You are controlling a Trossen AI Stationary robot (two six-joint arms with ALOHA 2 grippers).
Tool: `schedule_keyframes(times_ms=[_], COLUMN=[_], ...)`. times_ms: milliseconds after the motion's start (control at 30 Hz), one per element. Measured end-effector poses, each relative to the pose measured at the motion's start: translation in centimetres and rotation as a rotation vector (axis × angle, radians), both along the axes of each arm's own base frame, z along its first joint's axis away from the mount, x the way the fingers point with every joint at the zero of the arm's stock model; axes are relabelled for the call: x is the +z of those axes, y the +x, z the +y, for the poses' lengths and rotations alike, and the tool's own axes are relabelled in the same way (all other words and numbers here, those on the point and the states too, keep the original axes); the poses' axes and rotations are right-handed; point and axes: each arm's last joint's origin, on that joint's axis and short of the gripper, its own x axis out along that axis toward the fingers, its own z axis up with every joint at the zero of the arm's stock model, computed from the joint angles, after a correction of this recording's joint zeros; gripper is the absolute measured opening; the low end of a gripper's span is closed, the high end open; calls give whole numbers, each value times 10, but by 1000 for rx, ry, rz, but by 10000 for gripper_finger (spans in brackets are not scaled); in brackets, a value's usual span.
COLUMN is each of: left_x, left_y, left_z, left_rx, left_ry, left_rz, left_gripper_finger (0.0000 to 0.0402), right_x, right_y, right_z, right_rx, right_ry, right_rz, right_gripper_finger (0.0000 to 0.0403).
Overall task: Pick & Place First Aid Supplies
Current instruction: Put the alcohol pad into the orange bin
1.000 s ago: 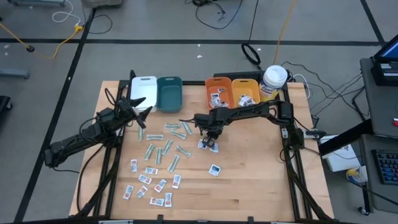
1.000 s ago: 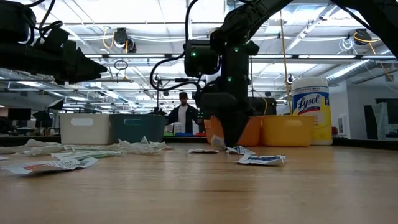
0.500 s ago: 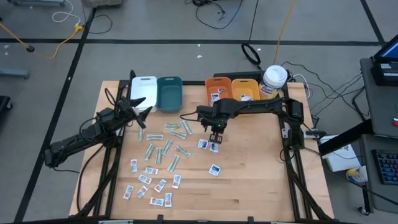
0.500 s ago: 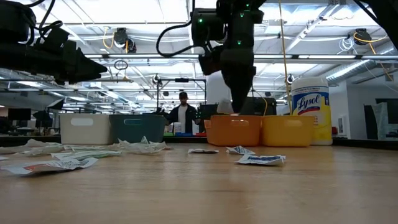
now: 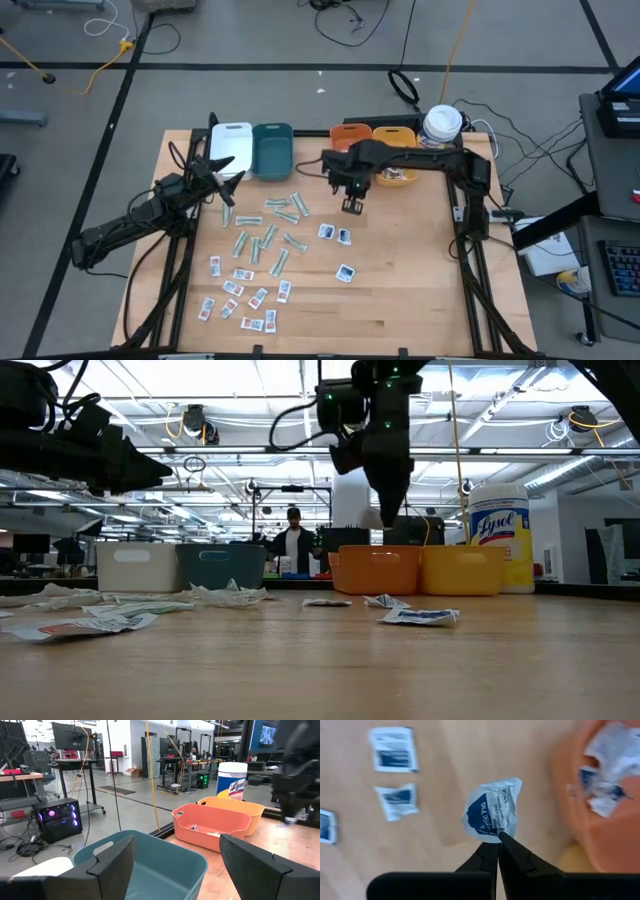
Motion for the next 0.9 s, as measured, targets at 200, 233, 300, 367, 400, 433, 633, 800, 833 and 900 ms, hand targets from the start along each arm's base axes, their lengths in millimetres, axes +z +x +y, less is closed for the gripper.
schedule_keyframes(times_ms=[200, 233, 300, 367, 400, 433, 633, 800, 833, 900], left_x=[0, 0, 0, 0, 0, 0, 0, 0, 0, 0], left_y=[0, 0, 0, 0, 0, 0, 0, 0, 0, 0], left_z=[0, 0, 0, 0, 0, 0, 0, 0, 0, 0], left_rx=[0, 0, 0, 0, 0, 0, 0, 0, 0, 0], left_ry=[0, 0, 0, 0, 0, 0, 0, 0, 0, 0], left_rz=[0, 0, 0, 0, 0, 0, 0, 0, 0, 0], left_gripper_finger=[296, 296, 296, 296, 296, 296, 296, 296, 296, 296], right_x=[0, 0, 0, 0, 0, 0, 1, -10, -14, -21], right_y=[-9, -11, -15, -19, -21, -23, -32, -27, -25, -20], right_z=[-33, -39, -51, -62, -68, -73, -100, -111, -112, -115], right_rx=[-24, -30, -44, -63, -68, -75, -120, -118, -108, -102], right_ry=[-48, -50, -54, -59, -61, -63, -83, -97, -96, -99], right_rz=[10, 10, 8, 1, -3, -5, -41, -66, -63, -67], right_gripper_finger=[1, 1, 1, 1, 1, 1, 1, 1, 1, 1])
